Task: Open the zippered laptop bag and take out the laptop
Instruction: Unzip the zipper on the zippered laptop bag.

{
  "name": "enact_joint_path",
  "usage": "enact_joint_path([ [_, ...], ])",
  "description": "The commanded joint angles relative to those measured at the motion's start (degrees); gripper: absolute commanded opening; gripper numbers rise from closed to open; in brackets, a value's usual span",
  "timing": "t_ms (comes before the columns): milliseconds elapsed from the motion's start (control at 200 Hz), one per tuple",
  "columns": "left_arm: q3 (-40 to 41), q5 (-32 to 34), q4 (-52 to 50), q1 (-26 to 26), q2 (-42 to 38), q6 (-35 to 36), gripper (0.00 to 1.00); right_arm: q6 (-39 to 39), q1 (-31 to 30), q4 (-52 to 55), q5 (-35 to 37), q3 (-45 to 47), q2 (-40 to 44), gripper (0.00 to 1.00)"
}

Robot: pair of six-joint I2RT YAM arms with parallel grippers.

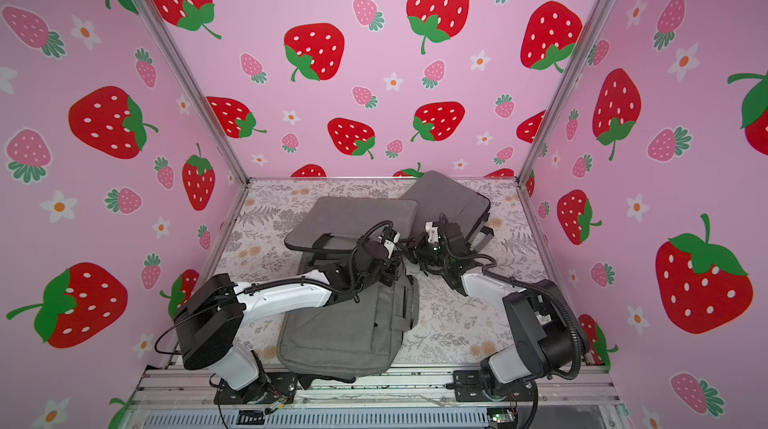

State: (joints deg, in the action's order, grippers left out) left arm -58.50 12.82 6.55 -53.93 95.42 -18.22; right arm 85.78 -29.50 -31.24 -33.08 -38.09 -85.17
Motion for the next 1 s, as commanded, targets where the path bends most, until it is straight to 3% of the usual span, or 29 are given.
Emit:
enact_joint_path([
  [0, -1.48, -0.61, 0.80, 0.49, 0.62, -0.85, 0.29, 1.80, -0.01, -3.95, -1.11, 0.10, 0.02, 0.00],
  [285, -1.75, -1.75, 0.01, 1.02, -0.16, -0.09, 0.08, 1.49, -0.04, -4.03, -0.71, 0.68, -0.43, 0.00],
  [410, -1.05, -2.08, -0.78, 1.02, -1.28, -0.32, 0.07, 1.19, -0.03, -4.01, -0.50, 0.73, -0.88, 0.00],
  [465, -1.07, -2.61, -1.69, 1.02, -1.84, -0.33, 0.00, 0.86, 0.01, -3.87, -0.18, 0.82, -1.10, 0.00],
  [700, -0.39, -2.77, -7.28, 1.43, -4.79, -1.81, 0.00, -0.24, 0.45, -3.58, 0.37, 1.27, -1.85, 0.00],
  [995, 0.06, -7.83, -13.34, 5.99, -7.57, -4.31, 0.00, -1.75, 1.30, -3.05, 0.65, 1.94, -1.01, 0.00],
])
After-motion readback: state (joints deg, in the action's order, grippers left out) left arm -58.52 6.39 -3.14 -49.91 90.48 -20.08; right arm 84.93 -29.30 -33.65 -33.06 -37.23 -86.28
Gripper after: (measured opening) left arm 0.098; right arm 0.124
